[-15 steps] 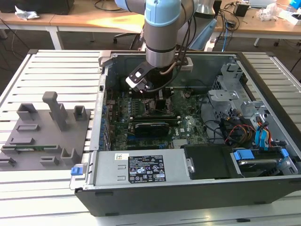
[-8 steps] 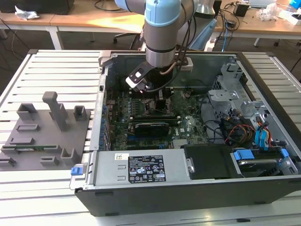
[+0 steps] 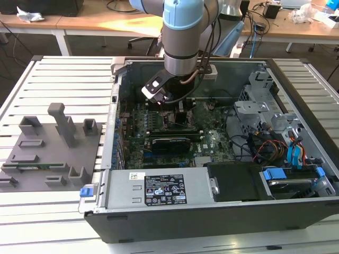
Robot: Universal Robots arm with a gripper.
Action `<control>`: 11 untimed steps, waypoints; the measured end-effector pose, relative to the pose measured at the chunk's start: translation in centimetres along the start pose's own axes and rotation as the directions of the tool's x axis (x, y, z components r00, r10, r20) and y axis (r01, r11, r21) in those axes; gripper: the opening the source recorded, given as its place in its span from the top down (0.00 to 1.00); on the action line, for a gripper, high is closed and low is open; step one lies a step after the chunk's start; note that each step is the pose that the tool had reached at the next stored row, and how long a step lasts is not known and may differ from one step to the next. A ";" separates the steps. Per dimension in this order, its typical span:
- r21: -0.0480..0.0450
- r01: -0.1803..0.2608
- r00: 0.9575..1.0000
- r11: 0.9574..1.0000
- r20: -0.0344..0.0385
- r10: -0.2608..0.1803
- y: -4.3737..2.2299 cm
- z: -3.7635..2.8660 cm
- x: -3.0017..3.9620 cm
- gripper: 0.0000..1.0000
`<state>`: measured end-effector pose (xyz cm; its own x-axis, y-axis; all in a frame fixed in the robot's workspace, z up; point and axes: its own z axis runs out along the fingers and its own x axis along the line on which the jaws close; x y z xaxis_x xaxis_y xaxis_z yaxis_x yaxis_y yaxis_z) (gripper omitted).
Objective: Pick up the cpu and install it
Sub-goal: 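Place the cpu into insertion slot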
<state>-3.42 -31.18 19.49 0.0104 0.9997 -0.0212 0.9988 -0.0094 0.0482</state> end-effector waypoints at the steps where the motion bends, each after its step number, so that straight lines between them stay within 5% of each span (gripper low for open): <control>1: 0.000 0.000 1.000 1.000 0.000 0.000 0.00 0.01 0.00 0.45; 7: 0.000 0.000 1.000 1.000 0.000 0.000 0.00 -0.07 -0.01 0.38; 11: 0.000 0.000 1.000 1.000 0.000 0.000 0.04 -0.88 -0.03 0.38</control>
<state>-3.42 -31.19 20.37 0.0104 0.9997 -0.0213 0.9988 -0.0094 0.0483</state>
